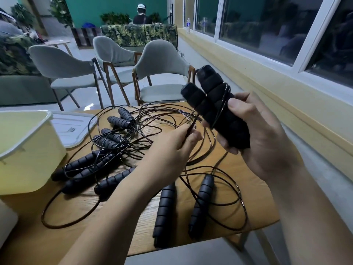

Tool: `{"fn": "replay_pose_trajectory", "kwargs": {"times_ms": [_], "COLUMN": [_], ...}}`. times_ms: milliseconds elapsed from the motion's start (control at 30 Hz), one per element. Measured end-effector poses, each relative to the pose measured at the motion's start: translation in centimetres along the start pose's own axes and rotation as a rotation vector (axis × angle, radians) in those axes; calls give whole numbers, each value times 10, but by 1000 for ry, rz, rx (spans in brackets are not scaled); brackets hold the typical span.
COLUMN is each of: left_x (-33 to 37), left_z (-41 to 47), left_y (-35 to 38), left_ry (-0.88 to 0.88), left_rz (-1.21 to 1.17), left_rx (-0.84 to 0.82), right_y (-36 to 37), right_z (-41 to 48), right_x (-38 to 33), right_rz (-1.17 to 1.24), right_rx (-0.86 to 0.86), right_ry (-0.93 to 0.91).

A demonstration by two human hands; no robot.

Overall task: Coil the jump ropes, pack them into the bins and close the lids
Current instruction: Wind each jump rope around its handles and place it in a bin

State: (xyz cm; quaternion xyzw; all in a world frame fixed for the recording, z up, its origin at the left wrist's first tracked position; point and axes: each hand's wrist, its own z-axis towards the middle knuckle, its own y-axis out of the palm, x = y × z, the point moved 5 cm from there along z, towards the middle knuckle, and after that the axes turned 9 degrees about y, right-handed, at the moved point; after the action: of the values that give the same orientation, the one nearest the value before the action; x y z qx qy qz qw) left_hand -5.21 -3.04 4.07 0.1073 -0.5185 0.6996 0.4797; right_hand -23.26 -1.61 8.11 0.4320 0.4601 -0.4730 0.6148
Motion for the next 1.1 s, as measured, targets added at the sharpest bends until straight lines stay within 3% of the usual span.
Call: {"fn": "replay_pose_trajectory", "kwargs": {"times_ms": [133,233,367,700,933,1100], "left_x": [3,14,27,21,15,17], "left_z": [0,-3,-8,-8,-6,-5], "left_y": [-1,-7,-21,-45,-39,-32], "left_ry": [3,115,185,179,214,224], "left_rz": [78,93,-113,-361,-428,-367], "left_rx": [-37,-2,81,207,144,117], "right_y": [-6,-16,-25,-4,0,3], "right_z": [1,1,5,-8,-21,-19], "right_x": [-2,0,6,9,4,4], "right_rz": [-179,-406,-547,-573,-453,-235], "right_rx": [174,321,341,-311,-606,-672], "right_ry": [-118,-167,-85,308,367,301]}}
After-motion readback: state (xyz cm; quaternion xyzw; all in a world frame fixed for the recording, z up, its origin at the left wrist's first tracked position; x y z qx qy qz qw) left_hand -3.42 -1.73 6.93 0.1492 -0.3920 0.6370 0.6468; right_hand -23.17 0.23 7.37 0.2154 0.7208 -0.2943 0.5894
